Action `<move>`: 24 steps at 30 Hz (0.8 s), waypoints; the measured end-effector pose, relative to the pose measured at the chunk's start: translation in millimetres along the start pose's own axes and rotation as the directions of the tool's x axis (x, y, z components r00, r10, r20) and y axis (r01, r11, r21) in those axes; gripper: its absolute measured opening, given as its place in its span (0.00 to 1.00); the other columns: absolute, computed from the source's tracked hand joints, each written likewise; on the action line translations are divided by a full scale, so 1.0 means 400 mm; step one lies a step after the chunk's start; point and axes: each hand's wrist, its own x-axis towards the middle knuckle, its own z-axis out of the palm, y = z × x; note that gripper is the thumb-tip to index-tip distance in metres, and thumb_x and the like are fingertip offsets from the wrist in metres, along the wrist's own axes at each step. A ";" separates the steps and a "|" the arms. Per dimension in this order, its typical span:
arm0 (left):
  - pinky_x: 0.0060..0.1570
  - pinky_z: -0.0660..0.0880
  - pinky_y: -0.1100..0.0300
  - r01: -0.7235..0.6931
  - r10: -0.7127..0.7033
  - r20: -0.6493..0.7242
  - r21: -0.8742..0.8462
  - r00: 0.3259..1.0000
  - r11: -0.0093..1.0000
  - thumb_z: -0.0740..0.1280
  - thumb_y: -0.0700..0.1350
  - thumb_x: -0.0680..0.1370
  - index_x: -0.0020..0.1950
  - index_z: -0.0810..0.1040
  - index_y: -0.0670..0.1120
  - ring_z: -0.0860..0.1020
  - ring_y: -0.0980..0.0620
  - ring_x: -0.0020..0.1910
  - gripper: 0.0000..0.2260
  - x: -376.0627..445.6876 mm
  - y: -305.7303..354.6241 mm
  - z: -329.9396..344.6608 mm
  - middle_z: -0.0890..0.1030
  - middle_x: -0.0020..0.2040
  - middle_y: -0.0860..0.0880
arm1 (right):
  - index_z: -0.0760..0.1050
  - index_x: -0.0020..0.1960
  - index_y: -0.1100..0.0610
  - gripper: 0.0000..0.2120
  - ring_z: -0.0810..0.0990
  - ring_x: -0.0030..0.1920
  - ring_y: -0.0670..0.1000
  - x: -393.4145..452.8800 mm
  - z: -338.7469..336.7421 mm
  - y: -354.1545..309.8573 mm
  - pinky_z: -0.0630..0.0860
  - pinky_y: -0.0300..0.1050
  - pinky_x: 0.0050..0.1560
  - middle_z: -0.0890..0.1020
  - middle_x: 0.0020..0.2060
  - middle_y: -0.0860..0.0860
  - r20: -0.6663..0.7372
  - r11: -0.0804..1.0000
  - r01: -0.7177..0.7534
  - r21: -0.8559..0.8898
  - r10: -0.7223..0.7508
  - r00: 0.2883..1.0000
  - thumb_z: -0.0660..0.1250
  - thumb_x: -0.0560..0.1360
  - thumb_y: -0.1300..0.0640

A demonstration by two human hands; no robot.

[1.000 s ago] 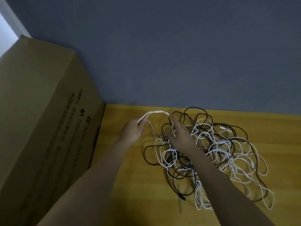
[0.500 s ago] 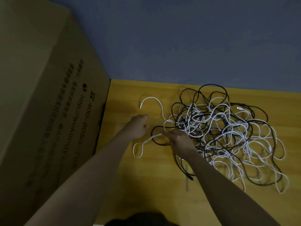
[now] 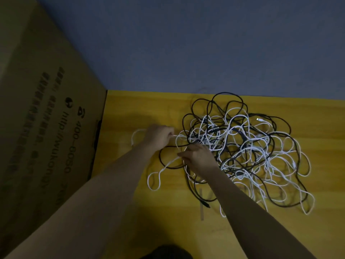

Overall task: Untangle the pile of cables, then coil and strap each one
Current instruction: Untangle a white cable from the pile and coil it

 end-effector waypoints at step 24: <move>0.49 0.74 0.54 -0.435 0.267 -0.608 -0.144 0.748 0.889 0.67 0.46 0.76 0.44 0.82 0.50 0.78 0.51 0.46 0.04 -0.127 0.536 -0.815 0.80 0.43 0.53 | 0.80 0.55 0.62 0.09 0.76 0.35 0.41 -0.165 -0.850 -0.087 0.72 0.28 0.37 0.80 0.37 0.49 -0.579 0.686 0.186 0.704 0.401 0.710 0.66 0.78 0.59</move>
